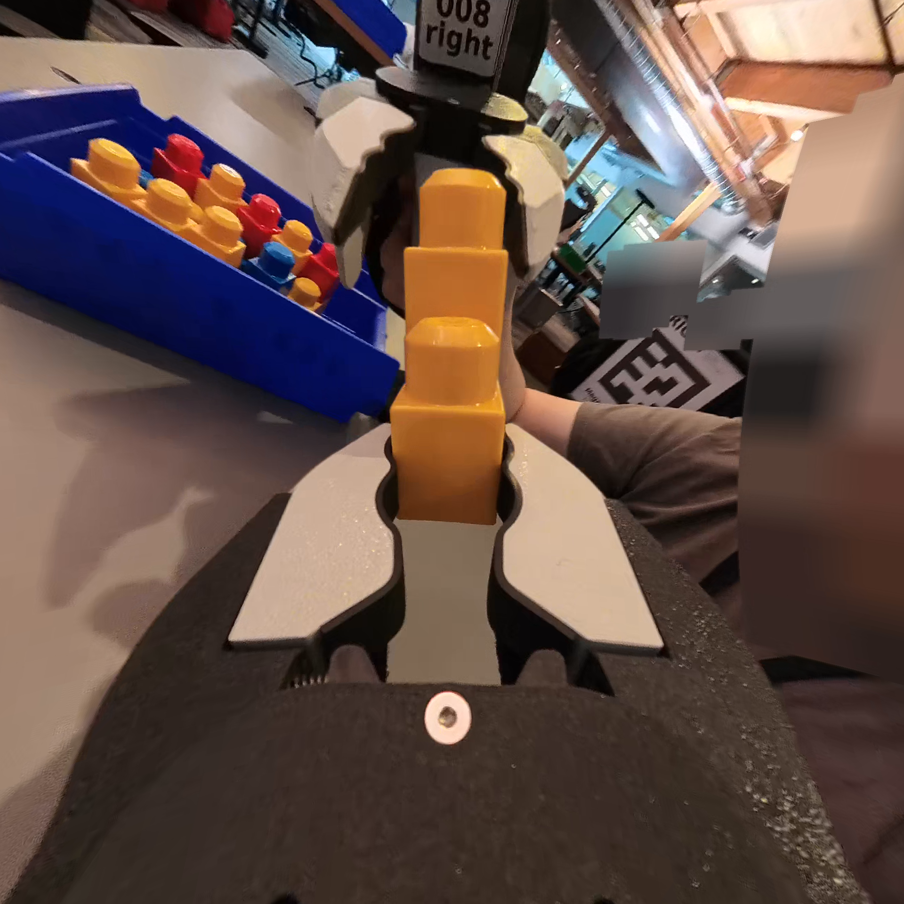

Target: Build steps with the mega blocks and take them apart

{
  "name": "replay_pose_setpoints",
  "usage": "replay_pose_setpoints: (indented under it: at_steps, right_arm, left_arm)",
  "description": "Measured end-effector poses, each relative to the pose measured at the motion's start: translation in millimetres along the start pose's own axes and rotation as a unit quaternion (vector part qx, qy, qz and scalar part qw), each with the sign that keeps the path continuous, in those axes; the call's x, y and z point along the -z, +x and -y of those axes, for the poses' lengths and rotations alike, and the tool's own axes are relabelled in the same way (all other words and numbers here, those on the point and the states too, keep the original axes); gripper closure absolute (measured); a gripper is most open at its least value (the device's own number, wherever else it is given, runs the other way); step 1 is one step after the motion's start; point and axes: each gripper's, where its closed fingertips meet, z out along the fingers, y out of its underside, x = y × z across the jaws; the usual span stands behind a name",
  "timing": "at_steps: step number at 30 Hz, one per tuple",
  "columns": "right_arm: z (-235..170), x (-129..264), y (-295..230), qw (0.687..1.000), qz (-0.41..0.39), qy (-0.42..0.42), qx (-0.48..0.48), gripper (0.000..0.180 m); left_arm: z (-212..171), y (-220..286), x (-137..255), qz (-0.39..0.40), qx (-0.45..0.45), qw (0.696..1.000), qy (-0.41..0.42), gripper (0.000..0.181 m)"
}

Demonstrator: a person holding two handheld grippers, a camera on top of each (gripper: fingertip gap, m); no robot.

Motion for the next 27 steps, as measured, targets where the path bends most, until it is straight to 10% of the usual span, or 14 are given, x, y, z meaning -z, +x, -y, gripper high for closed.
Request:
replay_pose_setpoints:
  at_steps: [27]
  right_arm:
    - [-10,0,-17,0.998,0.044,-0.037,-0.006,0.142]
  left_arm:
    - [5,8,2,-0.020,0.015,0.999,0.020,0.144]
